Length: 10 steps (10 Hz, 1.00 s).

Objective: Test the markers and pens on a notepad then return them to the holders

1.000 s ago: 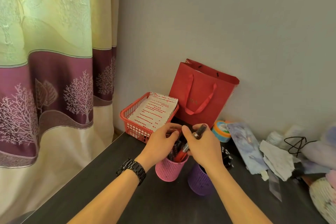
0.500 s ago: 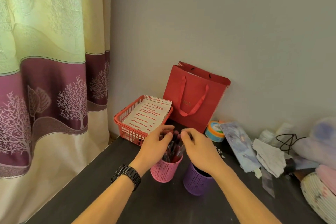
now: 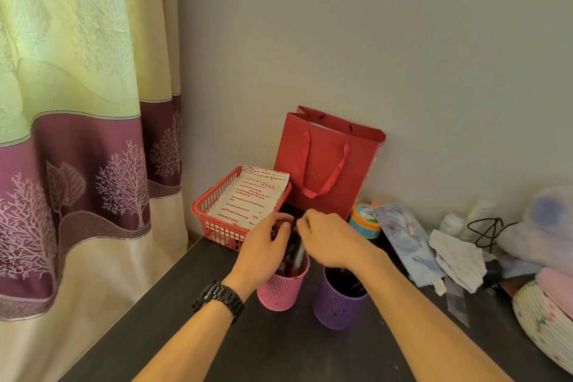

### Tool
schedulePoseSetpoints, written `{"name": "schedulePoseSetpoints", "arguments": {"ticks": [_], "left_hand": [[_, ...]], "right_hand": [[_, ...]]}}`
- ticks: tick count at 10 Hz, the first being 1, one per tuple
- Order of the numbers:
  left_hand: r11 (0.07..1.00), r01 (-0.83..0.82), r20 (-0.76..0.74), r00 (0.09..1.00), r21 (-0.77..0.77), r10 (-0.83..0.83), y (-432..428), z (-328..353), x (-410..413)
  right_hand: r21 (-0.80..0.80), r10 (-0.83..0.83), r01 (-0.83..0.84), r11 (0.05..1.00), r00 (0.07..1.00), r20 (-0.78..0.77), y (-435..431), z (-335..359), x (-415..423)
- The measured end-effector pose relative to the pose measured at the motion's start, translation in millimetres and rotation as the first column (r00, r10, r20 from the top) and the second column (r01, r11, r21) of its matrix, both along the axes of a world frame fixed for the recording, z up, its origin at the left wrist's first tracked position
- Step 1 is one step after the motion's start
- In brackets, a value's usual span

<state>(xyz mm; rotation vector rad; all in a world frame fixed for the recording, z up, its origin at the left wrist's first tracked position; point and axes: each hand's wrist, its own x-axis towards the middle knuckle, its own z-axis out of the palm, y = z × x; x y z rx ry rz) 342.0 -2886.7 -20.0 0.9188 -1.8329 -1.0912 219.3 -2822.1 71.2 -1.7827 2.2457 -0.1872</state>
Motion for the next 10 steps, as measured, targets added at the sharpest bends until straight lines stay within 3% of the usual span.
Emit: {"name": "schedulePoseSetpoints", "arguments": {"ticks": [1, 2, 3, 4, 5, 7, 9, 10], "left_hand": [[0.999, -0.038, 0.013, 0.999, -0.019, 0.039, -2, 0, -1], [0.997, -0.056, 0.038, 0.998, -0.052, 0.058, -3, 2, -7], [0.998, -0.059, 0.016, 0.998, -0.023, 0.059, 0, 2, -12], [0.989, -0.143, -0.132, 0.981, 0.027, 0.145, 14, -11, -8], [0.976, -0.145, -0.236, 0.955, 0.163, 0.181, 45, -35, -4], [0.981, -0.137, -0.117, 0.981, 0.137, 0.153, 37, -28, -11], [0.987, -0.039, -0.023, 0.999, 0.157, 0.043, 37, -28, -1], [0.963, -0.145, 0.062, 0.989, 0.227, 0.135, 61, -51, 18]], "right_hand": [[0.021, -0.037, 0.038, 0.999, 0.999, -0.038, -2, -3, -6], [0.028, -0.059, 0.058, 0.998, 0.997, 0.045, -2, -11, 3], [-0.045, -0.031, 0.029, 0.999, 0.999, -0.030, -4, -13, 0], [-0.039, -0.006, 0.003, 0.999, 0.996, -0.091, 4, -31, 5], [0.008, -0.001, 0.001, 1.000, 0.999, 0.048, 8, -48, 12], [-0.034, -0.102, 0.113, 0.993, 0.967, 0.235, 10, -40, 5], [-0.175, -0.063, 0.130, 0.976, 0.937, 0.344, 53, -37, -13], [-0.279, -0.023, 0.160, 0.947, 0.899, 0.438, 101, -36, -22]]}}
